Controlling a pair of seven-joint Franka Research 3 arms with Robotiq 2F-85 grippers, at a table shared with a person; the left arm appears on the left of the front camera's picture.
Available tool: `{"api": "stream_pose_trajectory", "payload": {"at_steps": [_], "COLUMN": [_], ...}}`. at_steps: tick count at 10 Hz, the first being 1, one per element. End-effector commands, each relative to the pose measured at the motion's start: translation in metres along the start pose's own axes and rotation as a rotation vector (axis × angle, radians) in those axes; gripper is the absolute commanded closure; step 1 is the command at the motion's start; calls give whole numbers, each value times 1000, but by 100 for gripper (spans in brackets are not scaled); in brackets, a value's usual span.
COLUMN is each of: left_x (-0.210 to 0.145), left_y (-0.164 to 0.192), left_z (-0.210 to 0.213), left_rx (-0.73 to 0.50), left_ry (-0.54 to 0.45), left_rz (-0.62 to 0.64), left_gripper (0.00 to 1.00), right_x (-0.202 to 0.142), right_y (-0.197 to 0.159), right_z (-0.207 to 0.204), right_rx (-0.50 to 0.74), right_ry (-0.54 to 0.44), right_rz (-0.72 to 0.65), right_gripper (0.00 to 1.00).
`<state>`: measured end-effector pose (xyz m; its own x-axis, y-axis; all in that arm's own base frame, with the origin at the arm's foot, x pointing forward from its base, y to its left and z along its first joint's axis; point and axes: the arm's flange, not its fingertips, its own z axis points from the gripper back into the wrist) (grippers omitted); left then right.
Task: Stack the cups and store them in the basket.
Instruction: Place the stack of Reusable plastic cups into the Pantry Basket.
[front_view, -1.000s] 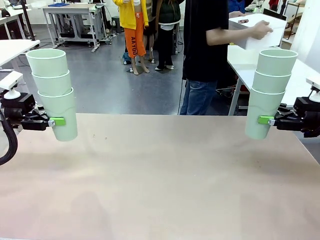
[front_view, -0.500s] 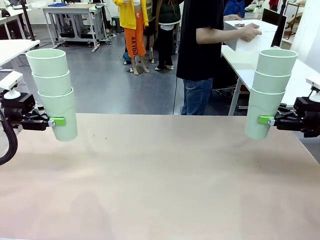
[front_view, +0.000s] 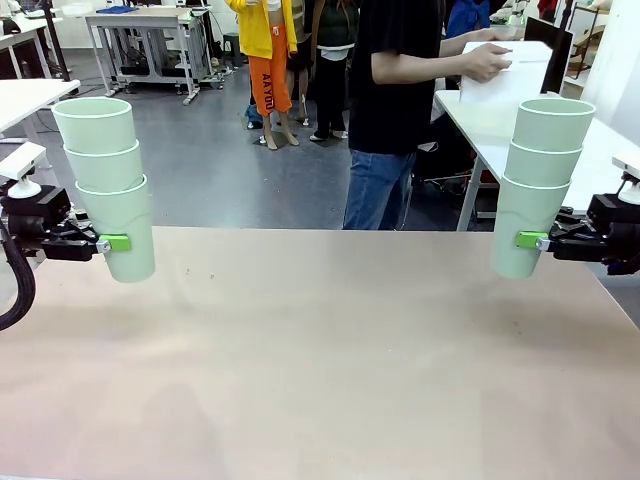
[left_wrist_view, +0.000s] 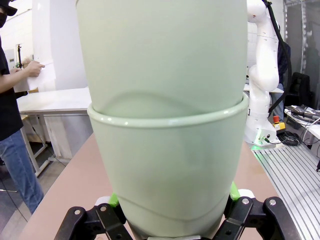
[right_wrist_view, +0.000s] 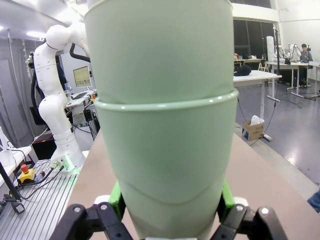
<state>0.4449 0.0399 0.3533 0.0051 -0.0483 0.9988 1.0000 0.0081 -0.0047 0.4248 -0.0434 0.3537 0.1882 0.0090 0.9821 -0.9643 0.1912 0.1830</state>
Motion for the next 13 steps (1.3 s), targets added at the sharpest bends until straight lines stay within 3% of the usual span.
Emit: {"api": "stream_pose_trajectory", "payload": {"at_steps": [1, 13], "left_x": [5, 5], "left_y": [-1, -1], "left_z": [0, 0], "left_rx": [1, 1], "left_ry": [-6, -6], "left_rz": [-12, -12], "left_gripper": [15, 15], "right_x": [5, 5], "right_y": [-1, -1], "right_z": [-1, -1], "right_rx": [4, 4], "right_ry": [3, 3], "right_rz": [11, 11], "right_gripper": [14, 14]}}
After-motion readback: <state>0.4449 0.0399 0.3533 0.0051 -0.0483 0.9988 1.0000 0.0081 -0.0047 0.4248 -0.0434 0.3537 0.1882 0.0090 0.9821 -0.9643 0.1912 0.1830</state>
